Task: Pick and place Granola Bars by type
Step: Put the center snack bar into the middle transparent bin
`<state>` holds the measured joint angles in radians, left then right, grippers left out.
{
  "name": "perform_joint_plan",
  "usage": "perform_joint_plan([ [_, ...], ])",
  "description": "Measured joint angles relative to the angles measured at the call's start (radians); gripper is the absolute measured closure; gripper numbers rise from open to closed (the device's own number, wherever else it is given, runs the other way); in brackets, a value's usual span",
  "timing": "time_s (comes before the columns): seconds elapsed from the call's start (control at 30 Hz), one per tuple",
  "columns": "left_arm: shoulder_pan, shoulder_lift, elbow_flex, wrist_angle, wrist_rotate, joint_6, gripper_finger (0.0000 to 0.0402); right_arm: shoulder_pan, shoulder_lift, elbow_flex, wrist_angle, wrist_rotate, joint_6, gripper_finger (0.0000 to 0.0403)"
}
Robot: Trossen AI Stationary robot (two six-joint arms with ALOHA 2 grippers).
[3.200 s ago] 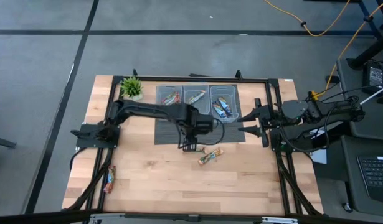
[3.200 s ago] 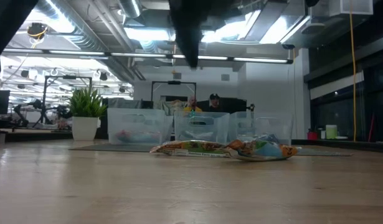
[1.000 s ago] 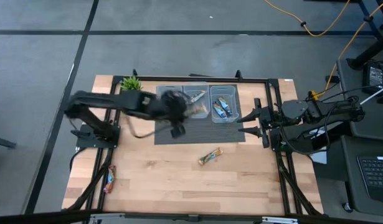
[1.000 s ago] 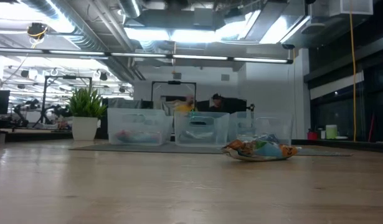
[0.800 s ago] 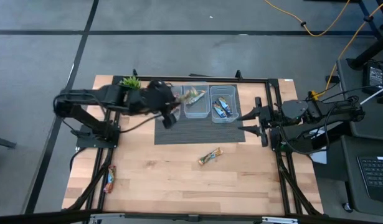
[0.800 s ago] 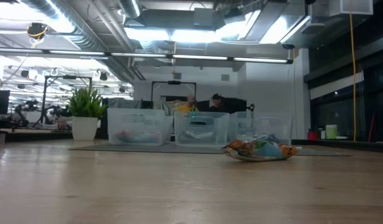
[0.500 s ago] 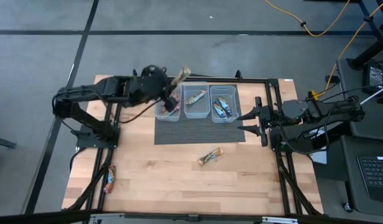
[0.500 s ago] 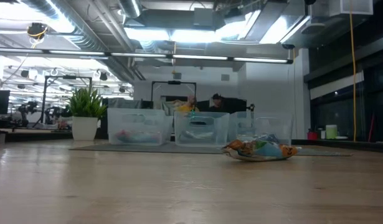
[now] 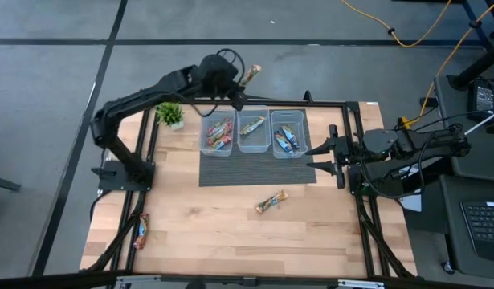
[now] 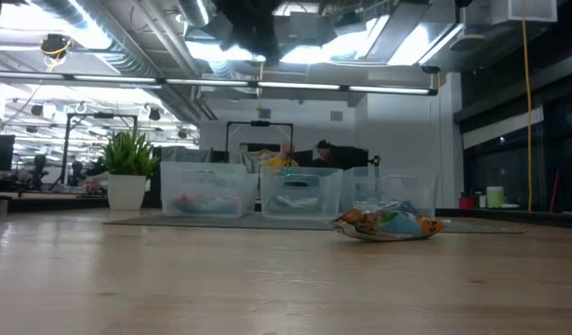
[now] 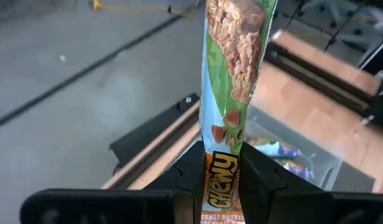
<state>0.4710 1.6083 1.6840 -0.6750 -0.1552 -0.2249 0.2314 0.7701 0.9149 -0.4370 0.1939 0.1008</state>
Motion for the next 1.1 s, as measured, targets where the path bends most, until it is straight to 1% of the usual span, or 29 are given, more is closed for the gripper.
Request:
perform_joint_plan([
  [0.13,0.025,0.061,0.000,-0.019,0.093,-0.006,0.0339,0.000,0.000,0.000,0.000,0.000,0.000,0.0240],
  [0.2,0.020,0.100,0.000,-0.039,0.128,-0.017,0.0339,0.000,0.000,0.000,0.000,0.000,0.000,0.0240],
  [0.3,-0.007,0.168,0.000,-0.071,0.155,-0.026,0.0339,0.000,0.000,0.000,0.000,0.000,0.000,0.0240],
  [0.5,-0.064,0.270,0.000,-0.147,0.154,-0.027,0.0339,0.000,0.000,0.000,-0.001,0.000,0.001,0.0240],
  [0.63,-0.095,0.320,0.000,-0.149,0.155,-0.026,0.0339,0.000,0.000,0.000,-0.001,0.000,0.000,0.0240],
  [0.87,-0.107,0.362,0.000,-0.166,0.151,-0.049,0.0337,0.000,0.000,0.000,-0.001,-0.001,0.003,0.0240],
  [1.0,-0.108,0.360,0.000,-0.164,0.123,-0.050,0.0321,0.000,0.000,0.000,-0.001,-0.001,0.003,0.0240],
  [1.1,-0.106,0.357,0.000,-0.162,0.121,-0.044,0.0298,0.000,0.000,0.000,-0.001,-0.001,0.003,0.0240],
])
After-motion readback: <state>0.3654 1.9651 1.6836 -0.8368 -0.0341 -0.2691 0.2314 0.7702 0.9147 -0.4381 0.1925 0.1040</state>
